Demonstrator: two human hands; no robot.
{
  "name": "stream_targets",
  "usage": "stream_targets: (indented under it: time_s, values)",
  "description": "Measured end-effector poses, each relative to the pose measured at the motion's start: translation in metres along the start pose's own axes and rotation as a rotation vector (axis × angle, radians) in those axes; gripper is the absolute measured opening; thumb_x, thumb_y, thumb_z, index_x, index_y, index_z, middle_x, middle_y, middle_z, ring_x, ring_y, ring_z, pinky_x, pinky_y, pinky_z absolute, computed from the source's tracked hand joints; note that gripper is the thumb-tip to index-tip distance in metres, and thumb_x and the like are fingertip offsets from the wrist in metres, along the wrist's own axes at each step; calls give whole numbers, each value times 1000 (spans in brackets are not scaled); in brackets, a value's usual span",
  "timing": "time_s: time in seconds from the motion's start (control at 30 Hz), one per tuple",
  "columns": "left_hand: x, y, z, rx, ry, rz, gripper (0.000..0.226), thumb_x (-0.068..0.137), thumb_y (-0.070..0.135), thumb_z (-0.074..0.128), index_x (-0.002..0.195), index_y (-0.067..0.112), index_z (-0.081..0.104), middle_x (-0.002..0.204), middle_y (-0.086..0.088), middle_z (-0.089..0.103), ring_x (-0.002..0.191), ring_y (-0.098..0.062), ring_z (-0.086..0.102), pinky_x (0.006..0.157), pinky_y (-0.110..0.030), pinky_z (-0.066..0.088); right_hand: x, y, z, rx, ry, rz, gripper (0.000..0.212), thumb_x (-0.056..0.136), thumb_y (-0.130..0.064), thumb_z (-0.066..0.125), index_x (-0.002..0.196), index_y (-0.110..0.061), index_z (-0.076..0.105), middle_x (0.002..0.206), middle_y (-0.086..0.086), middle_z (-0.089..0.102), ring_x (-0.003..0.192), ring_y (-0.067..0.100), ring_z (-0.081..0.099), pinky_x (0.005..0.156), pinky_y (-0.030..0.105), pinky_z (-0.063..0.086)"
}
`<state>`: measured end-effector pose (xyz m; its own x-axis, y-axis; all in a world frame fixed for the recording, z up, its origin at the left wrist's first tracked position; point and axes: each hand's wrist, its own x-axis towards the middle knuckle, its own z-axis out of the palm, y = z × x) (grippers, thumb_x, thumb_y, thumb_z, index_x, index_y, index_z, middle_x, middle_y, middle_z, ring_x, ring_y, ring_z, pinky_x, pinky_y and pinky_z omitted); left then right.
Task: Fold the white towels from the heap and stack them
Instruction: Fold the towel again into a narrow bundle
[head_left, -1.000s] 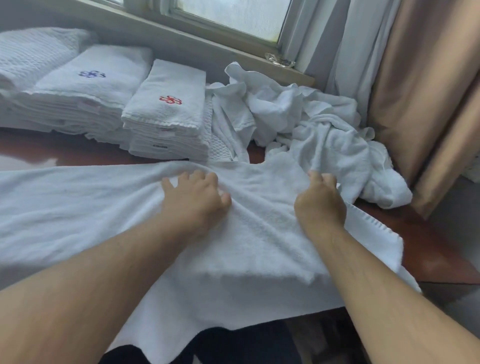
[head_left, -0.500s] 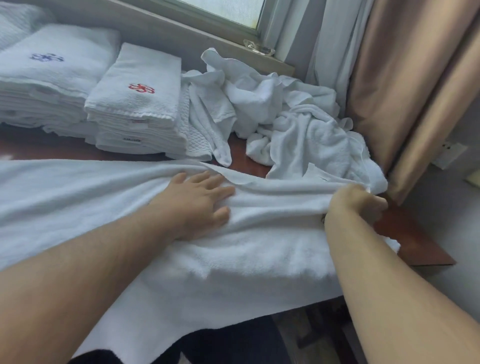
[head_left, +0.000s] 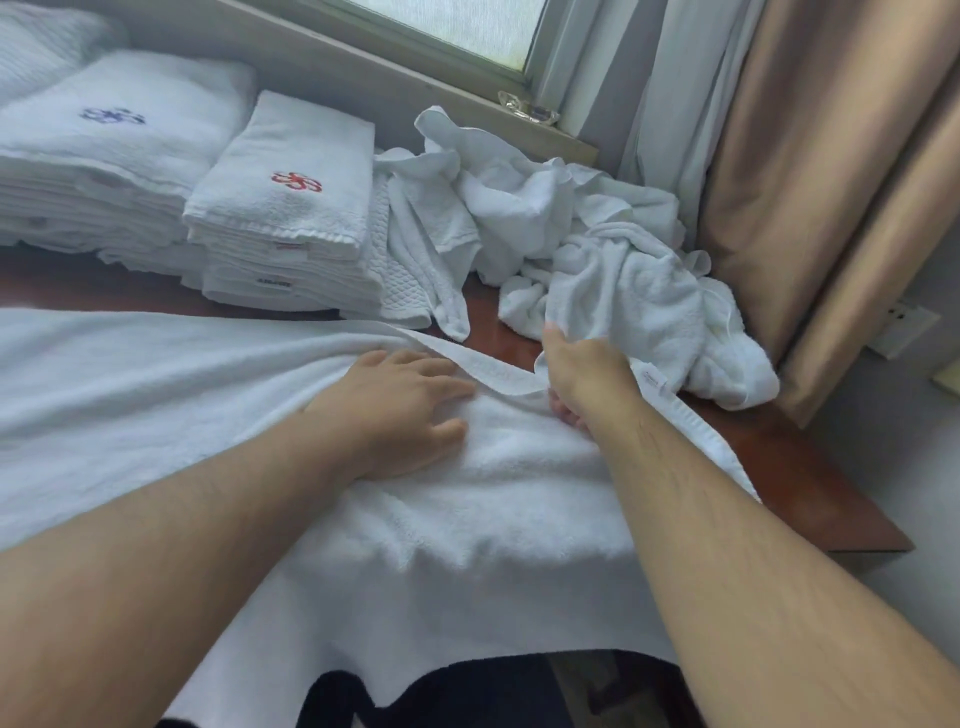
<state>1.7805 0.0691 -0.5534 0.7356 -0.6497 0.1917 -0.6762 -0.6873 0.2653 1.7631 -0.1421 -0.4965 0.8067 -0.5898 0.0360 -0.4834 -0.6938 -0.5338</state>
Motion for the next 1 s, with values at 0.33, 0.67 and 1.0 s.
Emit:
stream_targets:
  time_s: [0.33, 0.67, 1.0]
  values:
    - [3, -5, 2, -70, 43, -4, 51, 85, 51, 40, 133, 43, 55, 151, 21, 44, 141, -8, 34, 117, -36, 23, 24, -32, 2, -522, -284, -2, 20, 99, -7, 40, 89, -3, 57, 88, 12, 55, 98, 30, 60, 84, 35, 50]
    - [12, -3, -8, 68, -47, 41, 55, 80, 50, 29, 131, 37, 45, 145, 14, 49, 137, -11, 39, 117, -39, 23, 31, -12, -5, -450, -227, 67, 15, 98, -5, 40, 106, -3, 52, 129, 21, 60, 94, 33, 60, 87, 37, 53]
    - [-3, 4, -14, 244, 420, 264, 37, 92, 45, 44, 112, 17, 61, 112, -2, 58, 101, -28, 54, 83, -42, 42, 19, 87, -26, 913, 308, -302, 56, 83, -15, 54, 114, -61, 53, 100, -18, 69, 89, 9, 70, 76, 32, 62]
